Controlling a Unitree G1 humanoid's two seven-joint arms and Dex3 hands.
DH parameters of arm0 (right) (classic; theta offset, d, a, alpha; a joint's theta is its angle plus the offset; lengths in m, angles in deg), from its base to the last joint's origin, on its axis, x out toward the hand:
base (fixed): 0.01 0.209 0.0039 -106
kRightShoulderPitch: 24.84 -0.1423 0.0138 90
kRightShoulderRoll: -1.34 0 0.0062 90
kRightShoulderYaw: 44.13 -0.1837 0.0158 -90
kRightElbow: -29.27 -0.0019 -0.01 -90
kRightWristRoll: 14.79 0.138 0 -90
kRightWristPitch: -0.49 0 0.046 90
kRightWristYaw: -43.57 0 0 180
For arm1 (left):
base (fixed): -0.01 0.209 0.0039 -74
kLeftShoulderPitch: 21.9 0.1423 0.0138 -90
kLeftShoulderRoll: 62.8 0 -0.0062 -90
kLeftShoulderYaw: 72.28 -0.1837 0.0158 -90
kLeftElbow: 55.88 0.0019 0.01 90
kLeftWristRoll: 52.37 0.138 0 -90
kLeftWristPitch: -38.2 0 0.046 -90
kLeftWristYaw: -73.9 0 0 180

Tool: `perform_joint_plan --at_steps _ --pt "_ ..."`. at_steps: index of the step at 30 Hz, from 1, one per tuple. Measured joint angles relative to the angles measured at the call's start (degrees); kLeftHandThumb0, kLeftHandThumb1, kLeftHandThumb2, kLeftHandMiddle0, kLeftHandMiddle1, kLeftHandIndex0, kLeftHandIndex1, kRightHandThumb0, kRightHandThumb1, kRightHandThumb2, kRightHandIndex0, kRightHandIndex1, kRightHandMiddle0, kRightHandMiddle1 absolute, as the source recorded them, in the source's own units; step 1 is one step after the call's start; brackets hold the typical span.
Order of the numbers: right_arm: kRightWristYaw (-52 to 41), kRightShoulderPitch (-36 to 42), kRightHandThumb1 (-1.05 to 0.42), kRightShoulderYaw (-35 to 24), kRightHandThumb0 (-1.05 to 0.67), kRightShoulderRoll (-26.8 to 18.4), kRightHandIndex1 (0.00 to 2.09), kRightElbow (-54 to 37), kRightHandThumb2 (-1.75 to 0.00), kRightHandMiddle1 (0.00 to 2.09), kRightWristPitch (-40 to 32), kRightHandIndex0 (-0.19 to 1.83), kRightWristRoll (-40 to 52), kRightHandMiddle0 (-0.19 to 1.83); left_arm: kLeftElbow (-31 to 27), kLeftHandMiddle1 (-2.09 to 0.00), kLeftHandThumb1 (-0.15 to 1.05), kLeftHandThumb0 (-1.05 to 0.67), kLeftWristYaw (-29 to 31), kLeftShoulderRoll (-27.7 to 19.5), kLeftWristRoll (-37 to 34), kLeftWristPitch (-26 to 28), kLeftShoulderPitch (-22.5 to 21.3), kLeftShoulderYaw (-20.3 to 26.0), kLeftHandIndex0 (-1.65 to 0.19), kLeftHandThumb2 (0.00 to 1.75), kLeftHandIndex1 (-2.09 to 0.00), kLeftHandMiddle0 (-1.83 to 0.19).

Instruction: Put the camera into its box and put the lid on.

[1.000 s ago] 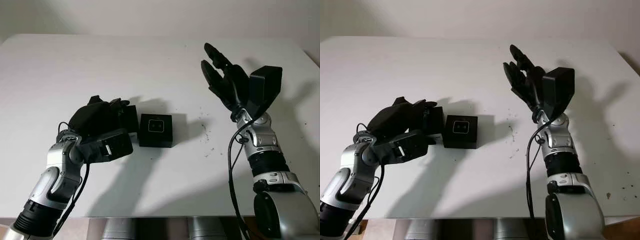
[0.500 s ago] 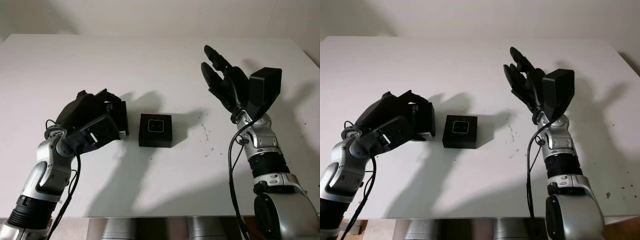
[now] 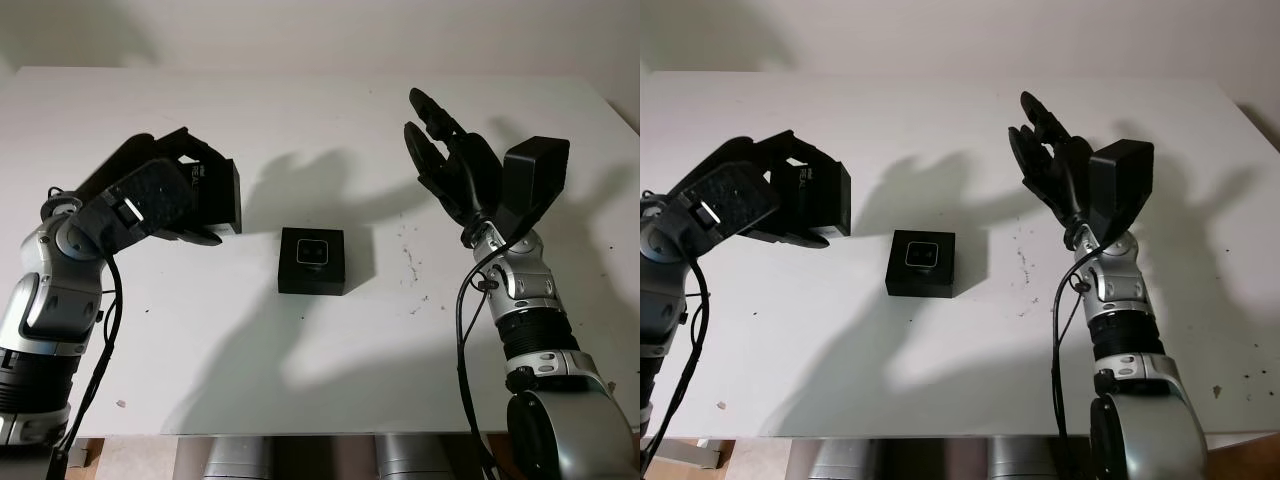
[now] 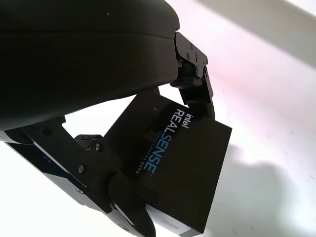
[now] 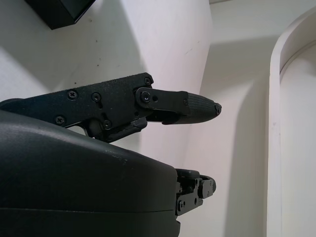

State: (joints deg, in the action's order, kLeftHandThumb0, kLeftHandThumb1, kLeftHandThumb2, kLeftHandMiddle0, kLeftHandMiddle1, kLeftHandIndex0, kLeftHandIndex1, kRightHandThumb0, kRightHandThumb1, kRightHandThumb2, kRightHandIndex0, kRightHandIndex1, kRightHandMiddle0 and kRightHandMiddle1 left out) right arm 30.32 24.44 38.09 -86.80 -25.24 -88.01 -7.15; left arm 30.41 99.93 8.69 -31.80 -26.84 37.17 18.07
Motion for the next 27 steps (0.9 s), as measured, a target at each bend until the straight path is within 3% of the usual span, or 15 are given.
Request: perform_joint_plan --at_steps 7,10,27 --pt "-0.3 0.4 -1.05 -0.6 -0.68 2.0 0.00 -1.5 -0.50 0.00 0.0 -0.18 1.9 -0.17 -5.0 -1.46 0.90 -0.16 2.6 1.4 -3.7 6.3 -0.5 -1.2 -0.39 0.05 -1.39 -0.55" --pt "0.2 0.8 -1.05 -0.6 -0.73 2.4 0.00 -2.9 -0.51 0.00 0.0 -0.19 1.8 -0.19 -6.6 -1.61 0.91 -0.14 2.6 2.6 -4.5 8.3 -0.4 -2.0 -0.36 0.06 -1.49 -0.54" --pt "1.0 2.5 -1.05 0.1 -0.74 3.9 0.00 -4.7 -0.55 0.00 1.7 -0.19 1.6 -0.19 -8.5 -1.65 0.93 -0.11 3.2 3.2 -7.2 6.0 2.1 -7.1 -0.35 0.06 -1.56 -0.52"
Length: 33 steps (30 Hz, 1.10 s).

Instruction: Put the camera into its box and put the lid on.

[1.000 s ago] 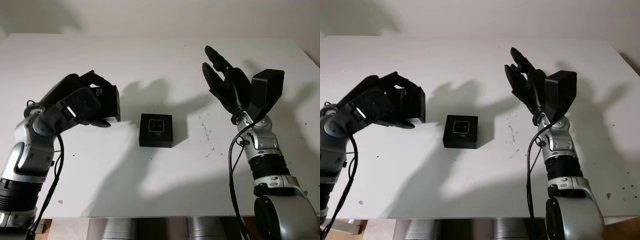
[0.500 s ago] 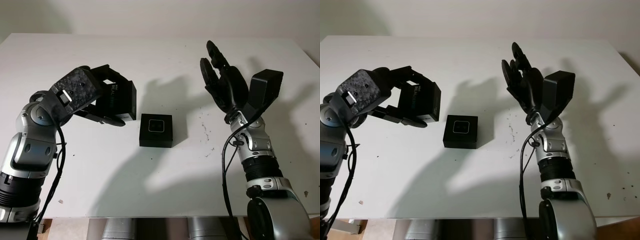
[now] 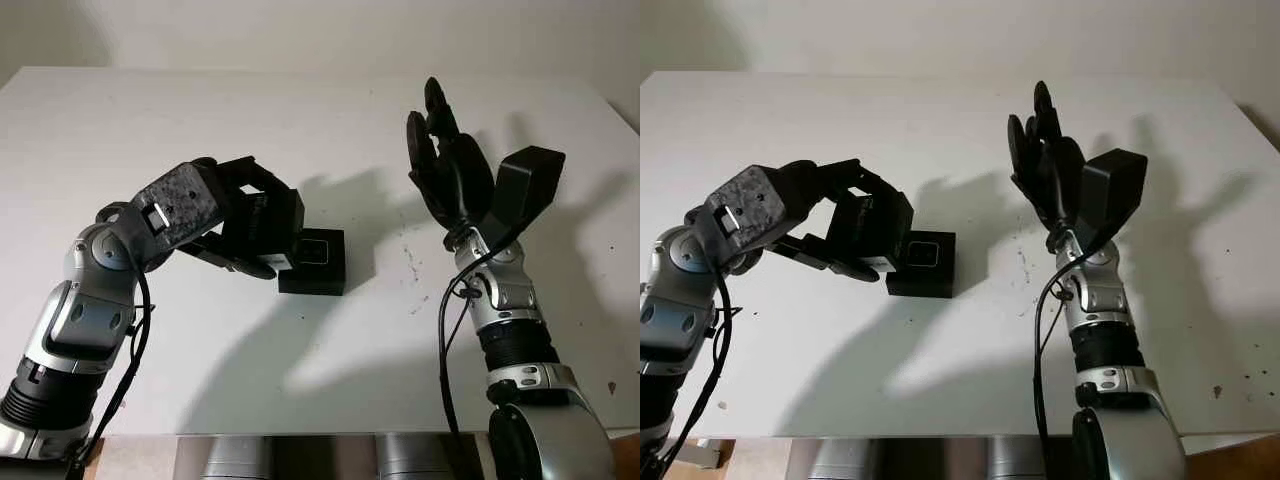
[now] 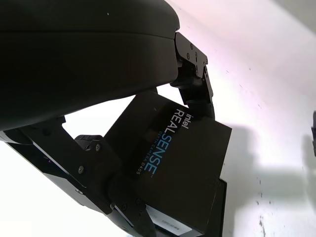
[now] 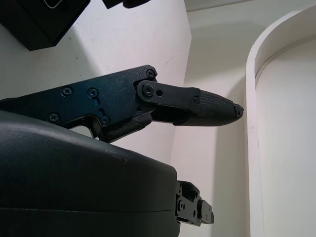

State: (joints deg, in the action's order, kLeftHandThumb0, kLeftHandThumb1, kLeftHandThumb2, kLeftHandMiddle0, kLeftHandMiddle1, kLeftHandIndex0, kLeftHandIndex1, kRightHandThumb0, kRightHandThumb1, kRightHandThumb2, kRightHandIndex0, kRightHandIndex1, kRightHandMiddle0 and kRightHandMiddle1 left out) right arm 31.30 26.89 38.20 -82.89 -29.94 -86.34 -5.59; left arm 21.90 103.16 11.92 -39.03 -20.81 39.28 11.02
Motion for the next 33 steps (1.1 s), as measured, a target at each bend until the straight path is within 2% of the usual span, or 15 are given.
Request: perform_joint_plan --at_steps 10,17,22,33 --pt "0.0 0.0 -1.05 0.0 -0.72 0.5 0.00 0.0 -0.54 0.00 0.4 -0.19 0.1 -0.19 1.2 -1.54 0.93 -0.10 -0.5 0.1 1.5 -1.9 -0.1 -2.1 -0.32 0.06 -1.51 -0.48" --pt "0.1 0.1 -1.05 0.0 -0.69 0.8 0.00 0.0 -0.54 0.00 0.7 -0.19 0.1 -0.19 3.5 -1.45 0.95 -0.09 -3.6 2.7 4.8 -1.9 -0.9 -4.6 -0.29 0.06 -1.47 -0.45" --pt "0.8 0.3 -1.05 0.1 -0.69 1.0 0.00 0.0 -0.54 0.00 0.9 -0.19 0.0 -0.19 6.2 -1.54 0.94 -0.08 -4.7 5.1 5.5 -1.6 -3.2 -5.1 -0.28 0.05 -1.55 -0.44" --pt "1.4 0.5 -1.05 0.1 -0.67 1.6 0.00 0.0 -0.54 0.00 1.1 -0.19 0.0 -0.19 8.0 -1.50 0.94 -0.14 -3.5 7.7 3.7 5.2 -6.0 -5.1 -0.32 0.05 -1.49 -0.55"
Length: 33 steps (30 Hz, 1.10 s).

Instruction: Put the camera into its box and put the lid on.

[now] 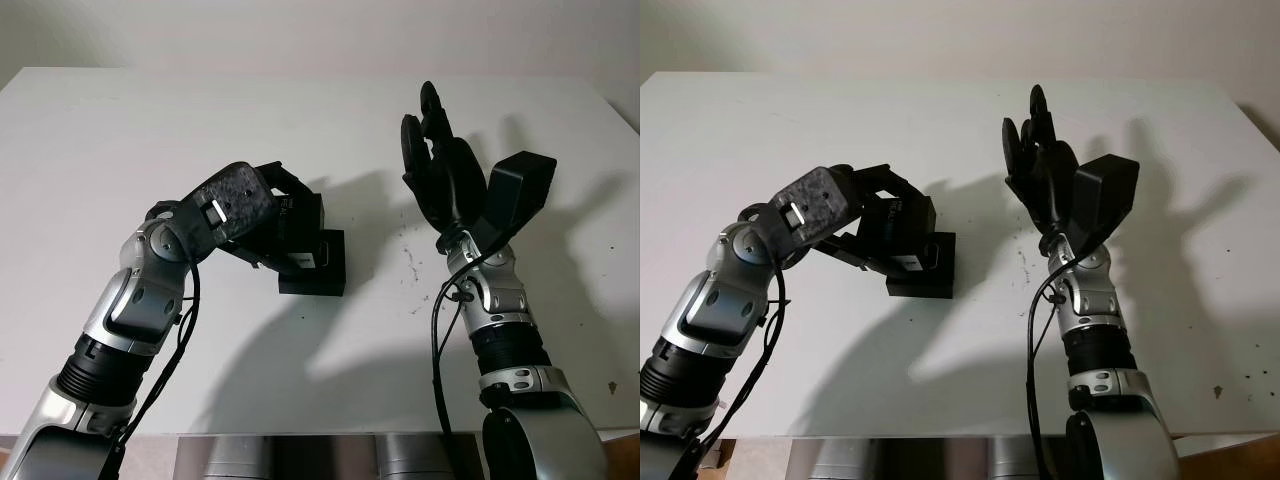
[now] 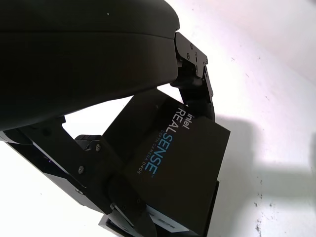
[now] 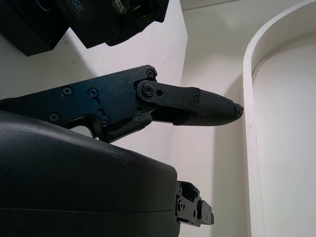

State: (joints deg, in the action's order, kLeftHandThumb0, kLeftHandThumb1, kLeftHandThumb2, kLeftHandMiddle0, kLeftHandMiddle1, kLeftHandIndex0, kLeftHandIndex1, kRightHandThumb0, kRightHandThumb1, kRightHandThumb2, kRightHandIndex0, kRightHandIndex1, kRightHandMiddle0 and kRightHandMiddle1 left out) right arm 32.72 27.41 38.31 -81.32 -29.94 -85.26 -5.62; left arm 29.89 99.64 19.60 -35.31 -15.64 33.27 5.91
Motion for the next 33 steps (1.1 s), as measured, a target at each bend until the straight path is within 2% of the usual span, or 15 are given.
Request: perform_joint_plan --at_steps 7,16,23,33 --pt "-0.2 0.0 -1.05 0.0 -0.67 0.3 0.00 0.0 -0.54 0.00 0.5 -0.19 0.1 -0.19 -0.2 -1.49 0.93 -0.17 2.6 0.1 -0.1 7.4 -2.3 -1.0 -0.33 0.05 -1.43 -0.53" --pt "-0.6 0.0 -1.05 0.0 -0.67 0.5 0.00 0.1 -0.55 0.00 1.3 -0.19 0.1 -0.19 -2.9 -1.57 0.90 -0.17 4.5 0.1 -1.9 13.0 -2.6 -1.3 -0.32 0.05 -1.47 -0.51" --pt "-0.6 0.0 -1.05 0.0 -0.68 0.7 0.00 0.3 -0.54 0.00 1.3 -0.19 0.0 -0.19 -4.4 -1.57 0.90 -0.20 5.2 -0.7 -2.8 14.7 -2.8 -1.8 -0.32 0.05 -1.51 -0.51" --pt "-0.6 0.1 -1.05 -0.1 -0.69 1.3 0.00 0.3 -0.51 0.00 1.3 -0.19 0.2 -0.19 -4.5 -1.54 0.92 -0.18 4.5 -0.9 -3.9 13.5 -3.0 -2.6 -0.33 0.06 -1.53 -0.48"
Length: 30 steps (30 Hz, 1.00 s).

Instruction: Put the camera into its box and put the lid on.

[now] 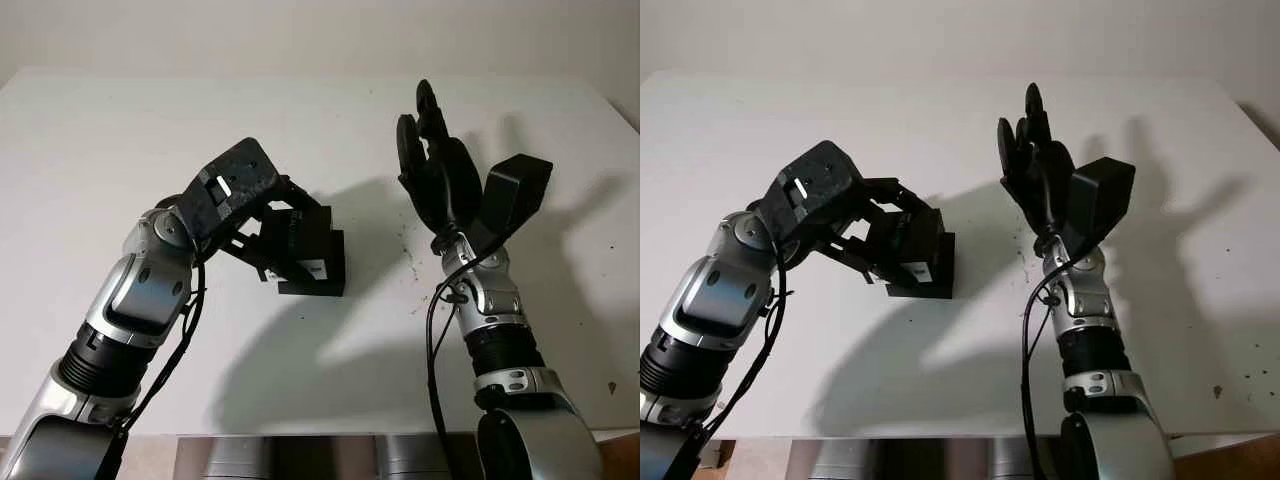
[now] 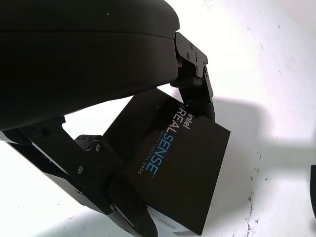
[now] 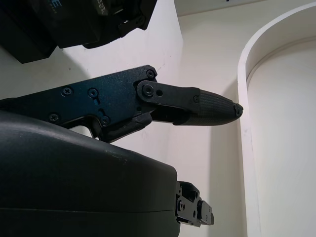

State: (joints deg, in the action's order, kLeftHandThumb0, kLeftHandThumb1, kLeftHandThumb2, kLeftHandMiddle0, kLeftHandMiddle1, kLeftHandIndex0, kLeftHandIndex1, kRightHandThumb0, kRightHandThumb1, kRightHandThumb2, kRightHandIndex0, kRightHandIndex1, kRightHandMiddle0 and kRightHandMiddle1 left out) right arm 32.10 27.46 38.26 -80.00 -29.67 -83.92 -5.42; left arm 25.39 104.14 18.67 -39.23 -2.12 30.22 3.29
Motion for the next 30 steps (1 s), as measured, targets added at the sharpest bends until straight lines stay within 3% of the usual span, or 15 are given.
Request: perform_joint_plan --at_steps 10,15,24,30 --pt "0.0 0.3 -1.05 -0.3 -0.67 0.3 0.00 0.0 -0.52 0.00 0.5 -0.19 0.6 -0.19 3.1 -1.56 0.91 -0.18 -1.7 1.8 -0.2 -4.5 0.0 -1.7 -0.34 0.05 -1.57 -0.52" --pt "0.1 0.3 -1.05 -0.9 -0.67 0.3 0.00 0.0 -0.51 0.00 0.5 -0.19 1.2 -0.19 3.3 -1.61 0.93 -0.19 -2.1 2.2 1.1 -4.4 -0.2 -3.8 -0.32 0.06 -1.53 -0.39" --pt "0.4 0.3 -1.05 -0.9 -0.67 0.6 0.00 0.0 -0.51 0.00 0.4 -0.19 1.4 -0.19 3.0 -1.65 0.93 -0.22 -0.4 2.6 1.5 7.4 -4.8 -6.6 -0.38 0.05 -1.45 -0.32" --pt "0.5 0.3 -1.05 -1.0 -0.68 0.8 0.00 1.0 -0.51 0.00 0.5 -0.19 1.5 -0.19 1.6 -1.68 0.93 -0.25 -0.3 2.3 0.9 11.5 -6.2 -7.5 -0.36 0.05 -1.46 -0.27"
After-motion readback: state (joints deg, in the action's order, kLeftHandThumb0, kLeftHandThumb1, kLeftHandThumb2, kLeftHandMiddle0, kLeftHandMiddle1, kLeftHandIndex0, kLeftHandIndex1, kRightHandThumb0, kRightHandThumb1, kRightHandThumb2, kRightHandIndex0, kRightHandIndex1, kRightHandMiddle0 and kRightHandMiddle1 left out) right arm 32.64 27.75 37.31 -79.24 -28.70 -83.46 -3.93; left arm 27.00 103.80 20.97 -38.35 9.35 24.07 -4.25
